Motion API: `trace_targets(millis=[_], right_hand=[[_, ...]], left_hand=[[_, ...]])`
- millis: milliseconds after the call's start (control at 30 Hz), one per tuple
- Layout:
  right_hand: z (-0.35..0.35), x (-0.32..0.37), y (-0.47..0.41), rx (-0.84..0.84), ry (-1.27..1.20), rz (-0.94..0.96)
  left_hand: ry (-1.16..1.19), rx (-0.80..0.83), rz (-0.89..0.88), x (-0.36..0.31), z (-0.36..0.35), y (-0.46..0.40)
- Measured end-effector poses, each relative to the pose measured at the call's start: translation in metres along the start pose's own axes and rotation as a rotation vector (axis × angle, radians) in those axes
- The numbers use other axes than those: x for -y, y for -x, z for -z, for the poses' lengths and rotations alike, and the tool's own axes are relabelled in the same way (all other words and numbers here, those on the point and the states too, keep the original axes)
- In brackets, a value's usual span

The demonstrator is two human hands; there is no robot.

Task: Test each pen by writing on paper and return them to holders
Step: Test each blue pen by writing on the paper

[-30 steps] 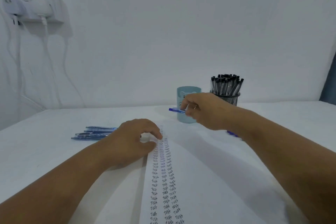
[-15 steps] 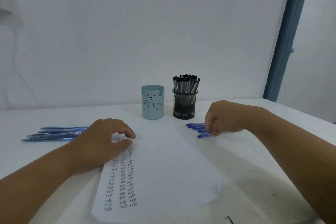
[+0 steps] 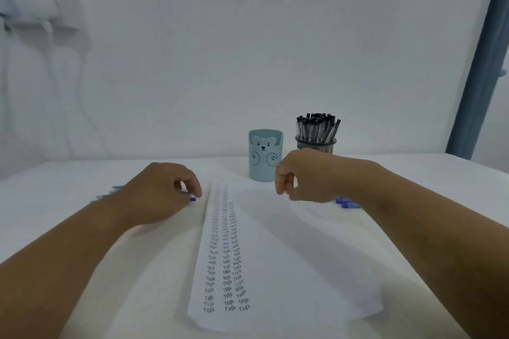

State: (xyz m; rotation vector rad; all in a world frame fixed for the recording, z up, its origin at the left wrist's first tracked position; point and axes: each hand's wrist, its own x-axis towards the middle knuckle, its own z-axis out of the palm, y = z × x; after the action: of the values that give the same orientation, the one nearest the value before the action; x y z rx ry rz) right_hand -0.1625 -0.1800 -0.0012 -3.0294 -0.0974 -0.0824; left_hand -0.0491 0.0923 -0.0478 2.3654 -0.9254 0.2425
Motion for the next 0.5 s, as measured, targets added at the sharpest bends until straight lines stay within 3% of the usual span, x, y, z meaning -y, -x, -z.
trace_targets(millis=[200,367,500], right_hand=[[-0.025,0.054,-0.052,0.001,-0.027,0.172],[-0.043,0.061,-0.078,0.011,-0.042,0.202],[-0.070,0.050,-0.087,-0.127,-0.186,0.215]], left_hand=[[-0.153,0.065,0.149,0.033,0.037,0.006],[-0.151,0.093,0.150,0.041,0.038,0.009],[-0.179,0.074,0.116,0.046,0.033,0.007]])
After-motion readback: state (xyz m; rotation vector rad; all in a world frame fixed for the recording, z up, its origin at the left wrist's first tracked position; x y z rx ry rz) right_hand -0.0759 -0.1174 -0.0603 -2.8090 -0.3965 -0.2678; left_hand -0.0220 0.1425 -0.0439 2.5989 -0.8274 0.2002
